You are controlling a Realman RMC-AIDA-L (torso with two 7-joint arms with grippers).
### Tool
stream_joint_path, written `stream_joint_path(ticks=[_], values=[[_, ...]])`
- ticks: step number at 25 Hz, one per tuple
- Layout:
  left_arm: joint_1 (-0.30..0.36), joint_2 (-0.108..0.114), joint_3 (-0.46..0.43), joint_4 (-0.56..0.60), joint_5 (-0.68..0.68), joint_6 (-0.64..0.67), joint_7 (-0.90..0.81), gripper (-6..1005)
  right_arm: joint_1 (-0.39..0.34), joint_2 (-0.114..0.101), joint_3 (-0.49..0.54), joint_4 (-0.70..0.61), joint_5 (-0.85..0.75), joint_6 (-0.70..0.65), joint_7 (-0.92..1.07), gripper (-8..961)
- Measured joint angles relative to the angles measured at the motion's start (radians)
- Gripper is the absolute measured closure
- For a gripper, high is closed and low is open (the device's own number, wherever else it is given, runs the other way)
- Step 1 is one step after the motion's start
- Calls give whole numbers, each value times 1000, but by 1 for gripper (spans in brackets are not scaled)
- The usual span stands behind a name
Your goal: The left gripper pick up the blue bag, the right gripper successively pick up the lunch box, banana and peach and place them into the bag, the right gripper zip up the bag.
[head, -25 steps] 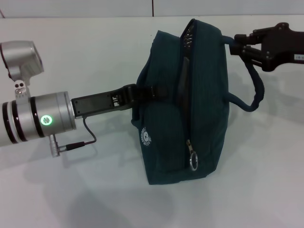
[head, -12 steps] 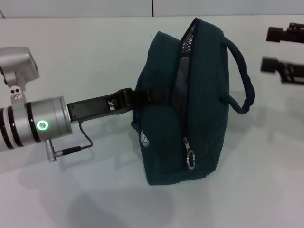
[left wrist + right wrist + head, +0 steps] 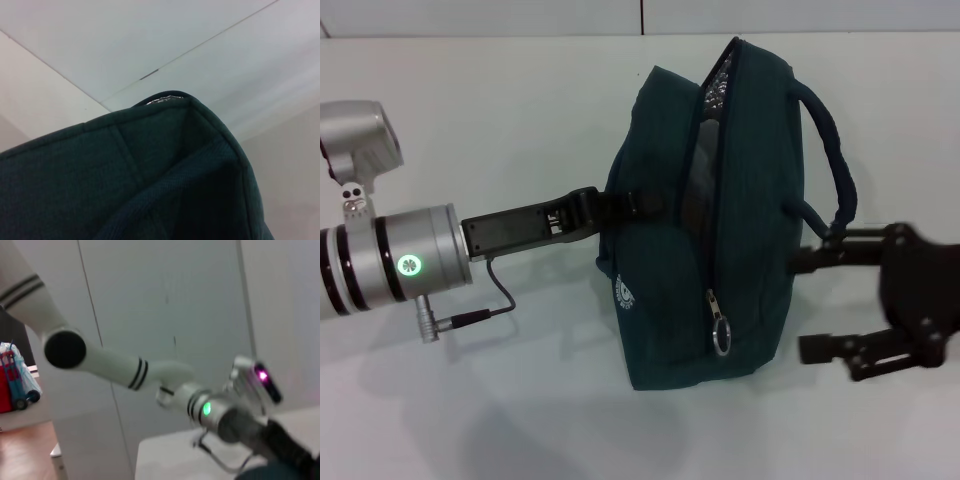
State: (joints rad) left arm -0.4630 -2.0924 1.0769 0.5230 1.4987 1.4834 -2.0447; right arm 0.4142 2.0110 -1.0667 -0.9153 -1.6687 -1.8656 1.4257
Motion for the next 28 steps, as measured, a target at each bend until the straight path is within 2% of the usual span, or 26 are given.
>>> stream_joint_path(ticks=[5,15,20,25,28], values=[[0,0,1,0,-5,0,0,961,33,5,-94,125,2,105,-39,136],[-6,2,4,0,-12,0,-1,962,78,15,-242,241,61,251,-65,138],[-6,2,5,1,-13,0,-2,961,81,16,-260,254,85,278,-72,139],[-8,2,5,2,-14,0,-1,961,92,16,-360,256,152,310,-84,140],[-8,2,5,3,-14,0,-1,960,93,13,-380,255,163,318,-86,141]])
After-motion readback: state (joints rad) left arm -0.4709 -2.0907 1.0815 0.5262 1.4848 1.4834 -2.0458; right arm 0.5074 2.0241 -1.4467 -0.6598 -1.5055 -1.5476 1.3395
